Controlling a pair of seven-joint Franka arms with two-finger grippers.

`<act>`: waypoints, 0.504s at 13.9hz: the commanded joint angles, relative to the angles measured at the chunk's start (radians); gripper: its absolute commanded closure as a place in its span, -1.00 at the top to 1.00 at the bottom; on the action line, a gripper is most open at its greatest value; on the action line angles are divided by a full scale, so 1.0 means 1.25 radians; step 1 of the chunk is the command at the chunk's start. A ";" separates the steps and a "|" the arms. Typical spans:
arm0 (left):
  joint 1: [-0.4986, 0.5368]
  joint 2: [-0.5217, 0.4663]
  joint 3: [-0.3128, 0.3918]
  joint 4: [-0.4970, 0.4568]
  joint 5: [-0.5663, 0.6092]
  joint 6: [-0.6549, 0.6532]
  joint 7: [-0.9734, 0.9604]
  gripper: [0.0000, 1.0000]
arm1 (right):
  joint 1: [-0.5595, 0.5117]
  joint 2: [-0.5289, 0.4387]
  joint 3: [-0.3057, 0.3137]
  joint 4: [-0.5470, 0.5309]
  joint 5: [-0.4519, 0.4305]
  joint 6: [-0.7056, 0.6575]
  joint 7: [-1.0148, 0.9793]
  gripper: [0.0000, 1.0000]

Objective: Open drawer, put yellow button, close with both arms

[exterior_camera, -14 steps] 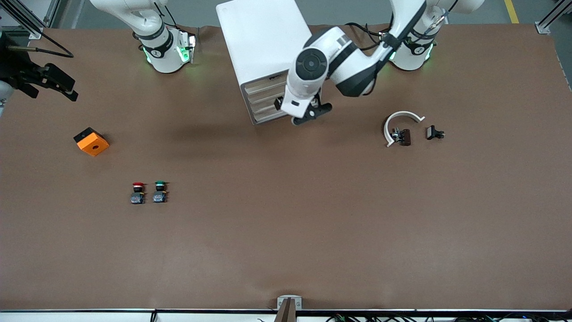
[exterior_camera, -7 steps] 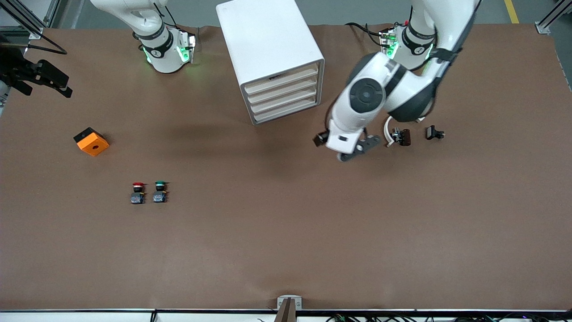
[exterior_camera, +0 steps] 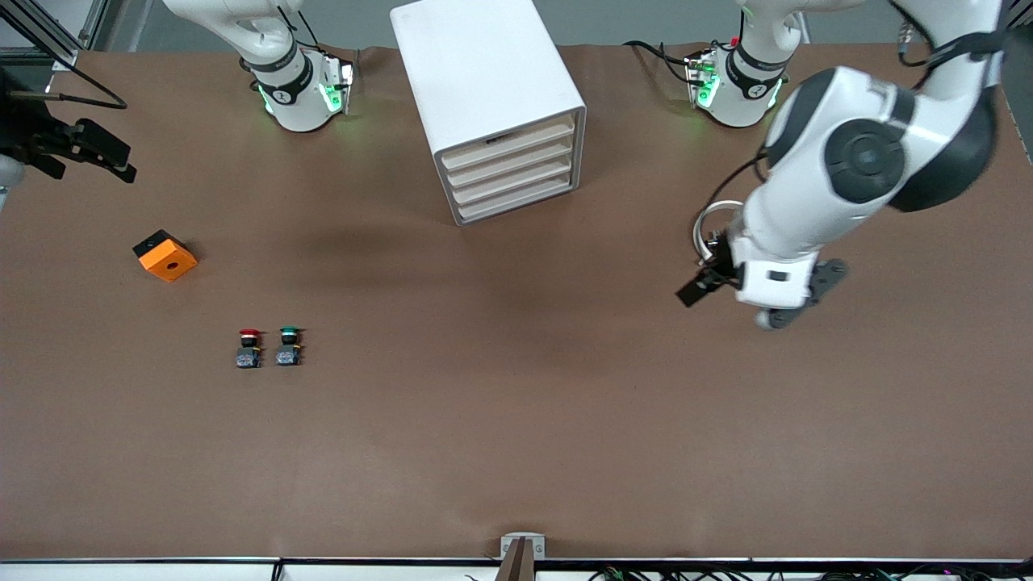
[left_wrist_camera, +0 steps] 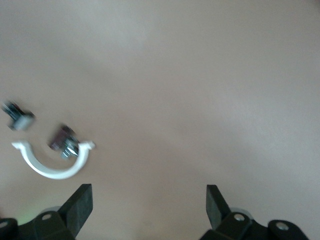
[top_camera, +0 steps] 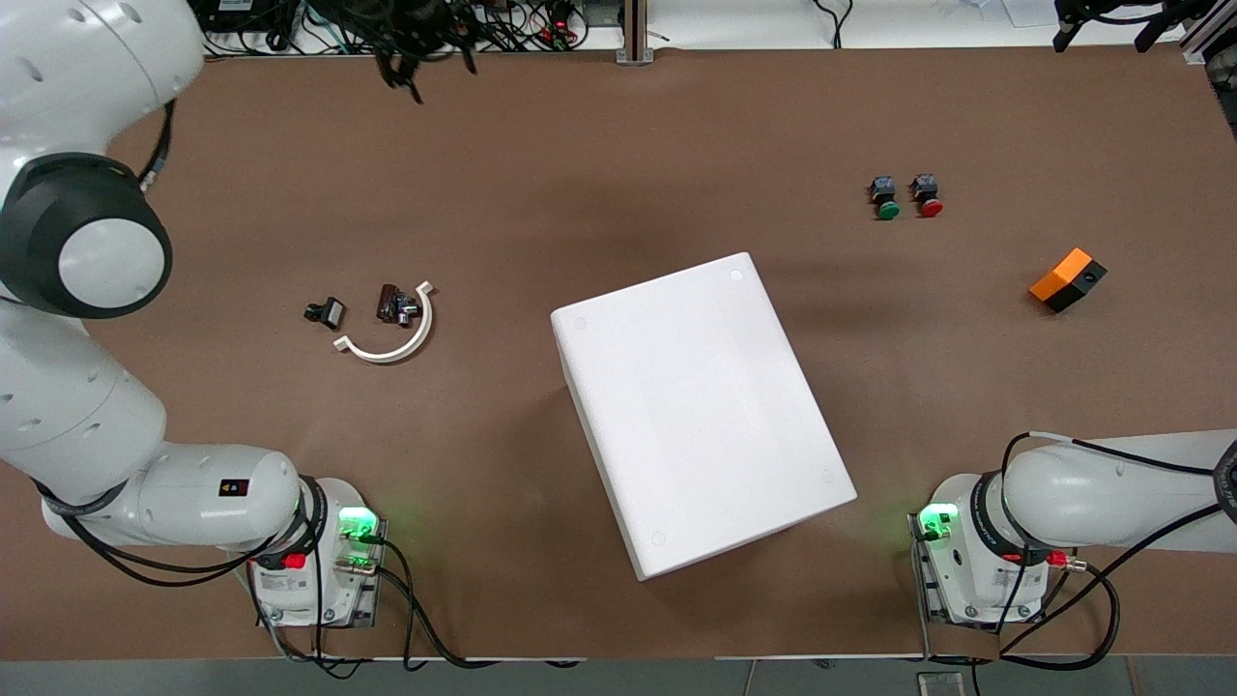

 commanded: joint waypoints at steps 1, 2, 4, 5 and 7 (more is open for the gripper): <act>0.049 0.001 -0.014 0.051 0.056 -0.070 0.140 1.00 | -0.013 0.007 0.007 0.014 0.001 0.028 -0.009 1.00; 0.081 -0.017 -0.016 0.052 0.044 -0.072 0.228 1.00 | -0.013 0.016 0.007 0.012 0.000 0.050 -0.008 1.00; 0.142 -0.052 -0.016 0.051 0.020 -0.075 0.319 1.00 | -0.012 0.018 0.009 0.012 0.001 0.055 -0.004 1.00; 0.169 -0.068 -0.019 0.050 0.002 -0.089 0.368 1.00 | -0.008 0.018 0.009 0.012 0.001 0.056 -0.004 1.00; 0.192 -0.089 -0.015 0.051 -0.008 -0.119 0.487 1.00 | -0.007 0.017 0.010 0.015 0.001 0.056 -0.008 1.00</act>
